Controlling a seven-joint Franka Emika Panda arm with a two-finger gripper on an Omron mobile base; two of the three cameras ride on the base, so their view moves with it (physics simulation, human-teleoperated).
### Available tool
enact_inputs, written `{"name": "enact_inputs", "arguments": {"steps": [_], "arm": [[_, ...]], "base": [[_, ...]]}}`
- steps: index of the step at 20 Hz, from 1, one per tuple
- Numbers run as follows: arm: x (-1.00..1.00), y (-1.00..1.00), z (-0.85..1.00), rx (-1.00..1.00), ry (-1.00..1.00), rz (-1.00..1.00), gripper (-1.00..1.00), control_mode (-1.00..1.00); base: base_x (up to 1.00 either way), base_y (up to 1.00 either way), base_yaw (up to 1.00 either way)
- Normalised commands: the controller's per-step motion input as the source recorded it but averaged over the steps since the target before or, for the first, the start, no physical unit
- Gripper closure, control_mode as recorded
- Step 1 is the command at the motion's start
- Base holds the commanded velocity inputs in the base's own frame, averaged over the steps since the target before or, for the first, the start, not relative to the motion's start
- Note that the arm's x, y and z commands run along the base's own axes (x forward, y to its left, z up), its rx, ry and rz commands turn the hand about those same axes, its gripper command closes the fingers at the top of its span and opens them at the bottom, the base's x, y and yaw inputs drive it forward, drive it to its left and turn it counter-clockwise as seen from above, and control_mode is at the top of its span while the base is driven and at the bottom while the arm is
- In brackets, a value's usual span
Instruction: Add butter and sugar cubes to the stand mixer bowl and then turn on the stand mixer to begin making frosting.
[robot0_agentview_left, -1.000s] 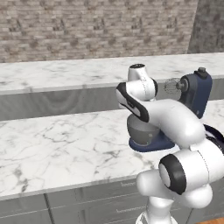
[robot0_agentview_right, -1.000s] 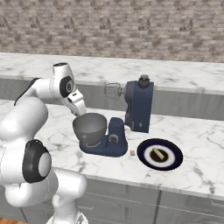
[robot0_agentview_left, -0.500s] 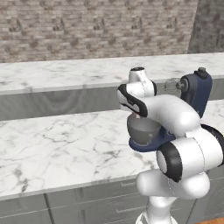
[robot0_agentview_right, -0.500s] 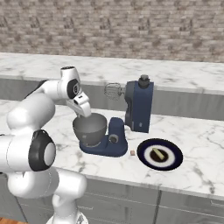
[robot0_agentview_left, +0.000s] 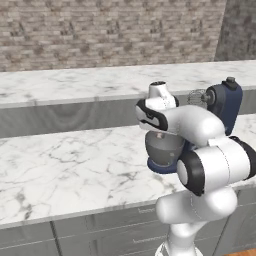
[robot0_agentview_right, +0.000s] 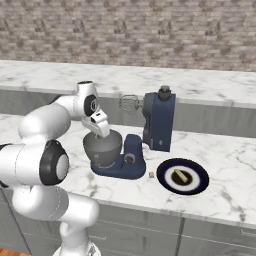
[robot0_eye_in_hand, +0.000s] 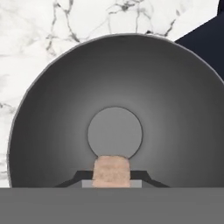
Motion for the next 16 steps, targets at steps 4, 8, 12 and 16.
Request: {"name": "enact_inputs", "arguments": {"steps": [4, 8, 12, 16], "arm": [[0.02, -0.19, -0.24, 0.0, 0.01, 0.0, 1.0, -1.0], [0.0, -0.1, -0.24, 0.0, 0.0, 0.0, 1.0, -1.0], [0.0, -0.06, -0.19, 0.0, 0.0, 0.0, -1.0, -1.0], [0.0, 0.0, -0.04, 0.0, 0.0, 0.0, -1.0, -1.0]], "base": [[0.0, 0.0, 0.0], [0.0, 0.0, 0.0], [0.0, 0.0, 0.0], [0.0, 0.0, 0.0]]}}
